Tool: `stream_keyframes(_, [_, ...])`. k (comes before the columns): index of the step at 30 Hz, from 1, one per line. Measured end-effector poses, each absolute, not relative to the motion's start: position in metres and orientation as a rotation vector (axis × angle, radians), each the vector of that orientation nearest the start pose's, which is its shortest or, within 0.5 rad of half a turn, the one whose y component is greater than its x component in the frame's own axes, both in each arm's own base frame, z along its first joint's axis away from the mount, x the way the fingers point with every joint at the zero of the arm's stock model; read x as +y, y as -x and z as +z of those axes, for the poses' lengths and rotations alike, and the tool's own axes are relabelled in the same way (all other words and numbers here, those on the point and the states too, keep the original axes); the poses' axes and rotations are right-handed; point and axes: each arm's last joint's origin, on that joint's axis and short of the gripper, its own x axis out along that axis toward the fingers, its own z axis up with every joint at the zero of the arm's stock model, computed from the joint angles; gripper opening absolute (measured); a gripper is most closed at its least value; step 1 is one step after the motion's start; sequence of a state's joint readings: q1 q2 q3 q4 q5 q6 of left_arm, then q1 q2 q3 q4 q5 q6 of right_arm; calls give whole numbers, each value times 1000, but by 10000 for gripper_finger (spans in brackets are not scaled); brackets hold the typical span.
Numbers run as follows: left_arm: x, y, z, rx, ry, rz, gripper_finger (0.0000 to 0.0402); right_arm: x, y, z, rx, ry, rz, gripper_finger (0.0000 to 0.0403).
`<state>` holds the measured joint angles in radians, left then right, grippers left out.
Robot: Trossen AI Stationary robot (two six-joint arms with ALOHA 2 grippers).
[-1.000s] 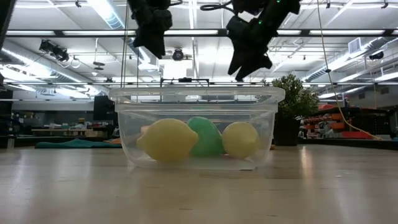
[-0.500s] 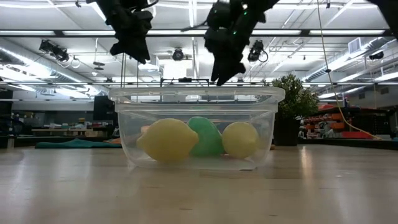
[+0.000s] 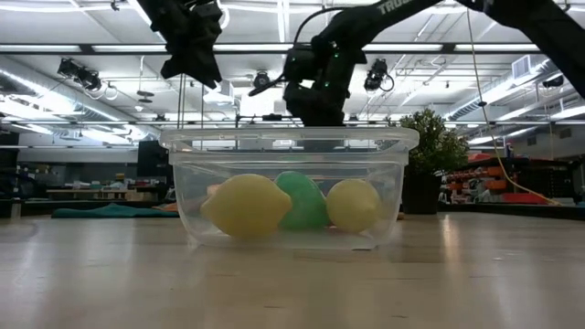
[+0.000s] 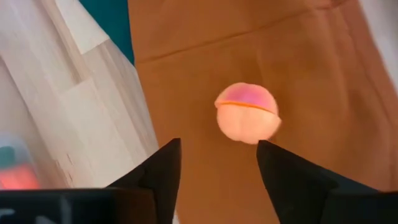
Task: Pick and placing Produce into tupperware
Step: Put the pink peach into the transparent container
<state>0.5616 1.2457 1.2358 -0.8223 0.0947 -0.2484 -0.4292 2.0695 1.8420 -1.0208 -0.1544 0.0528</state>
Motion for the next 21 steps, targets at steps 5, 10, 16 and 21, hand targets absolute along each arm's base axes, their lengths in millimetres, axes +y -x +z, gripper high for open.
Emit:
stream_keyframes(5, [127, -210, 341, 730, 503, 536, 106, -168, -399, 237, 1216, -392, -265, 225])
stream_keyframes(10, [125, -206, 346, 708, 492, 533, 107, -165, -405, 224, 1248, -409, -320, 260])
stream_keyframes(16, [124, -204, 349, 692, 488, 534, 107, -166, -409, 221, 1232, -391, -388, 264])
stream_keyframes(21, [124, -204, 349, 687, 493, 536, 105, -171, -408, 221, 1223, -369, -426, 270])
